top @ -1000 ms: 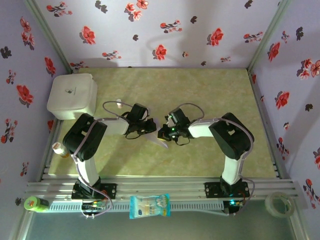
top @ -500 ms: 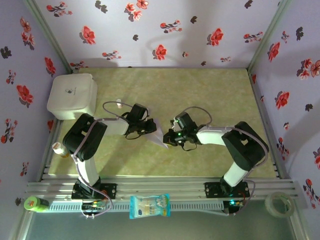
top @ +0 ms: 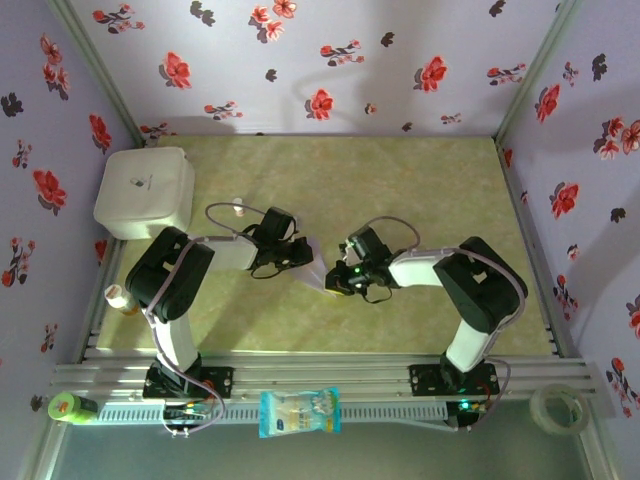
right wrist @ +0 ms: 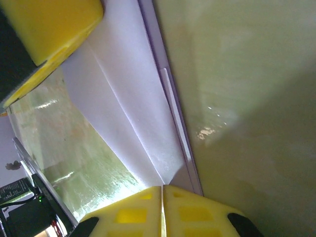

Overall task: Fold a paper plane with a square sheet of paper (pick it up from the middle)
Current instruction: Fourth fold the wing at the center of the table.

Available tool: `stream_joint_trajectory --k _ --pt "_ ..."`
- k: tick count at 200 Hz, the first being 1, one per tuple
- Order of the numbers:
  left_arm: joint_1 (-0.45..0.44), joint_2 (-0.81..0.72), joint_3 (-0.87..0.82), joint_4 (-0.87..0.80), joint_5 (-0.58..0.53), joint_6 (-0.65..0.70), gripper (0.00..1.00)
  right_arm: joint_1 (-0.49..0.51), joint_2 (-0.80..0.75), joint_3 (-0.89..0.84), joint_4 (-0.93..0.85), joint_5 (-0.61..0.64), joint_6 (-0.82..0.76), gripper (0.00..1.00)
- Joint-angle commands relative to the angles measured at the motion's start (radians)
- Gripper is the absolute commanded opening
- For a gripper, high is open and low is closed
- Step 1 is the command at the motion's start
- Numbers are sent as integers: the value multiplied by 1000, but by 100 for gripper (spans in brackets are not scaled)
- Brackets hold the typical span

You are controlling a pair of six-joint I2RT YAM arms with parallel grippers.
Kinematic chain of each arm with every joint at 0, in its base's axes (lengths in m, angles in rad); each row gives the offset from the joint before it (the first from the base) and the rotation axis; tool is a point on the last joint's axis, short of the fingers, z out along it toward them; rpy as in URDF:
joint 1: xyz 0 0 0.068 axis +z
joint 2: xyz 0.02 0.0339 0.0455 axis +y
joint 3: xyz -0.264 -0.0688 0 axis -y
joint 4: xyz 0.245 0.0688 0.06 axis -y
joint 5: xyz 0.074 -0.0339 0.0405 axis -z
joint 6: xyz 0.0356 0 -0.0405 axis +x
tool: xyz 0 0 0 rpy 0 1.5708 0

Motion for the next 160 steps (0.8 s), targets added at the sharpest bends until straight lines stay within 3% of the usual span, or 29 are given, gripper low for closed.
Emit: stream_joint_trajectory --k 1,67,113,160 --pt "13 40 -32 -81 -50 8 7 3 -33 -82 -58 8 -19 9" --pt "16 42 -35 -77 -50 -1 7 -7 -143 -180 -128 17 -69 8" --pt "13 25 -56 -51 -45 -28 7 -12 -285 -112 -144 35 -32 8" --pt "1 3 -93 -7 -44 -71 7 -12 -196 -15 -88 30 31 9"
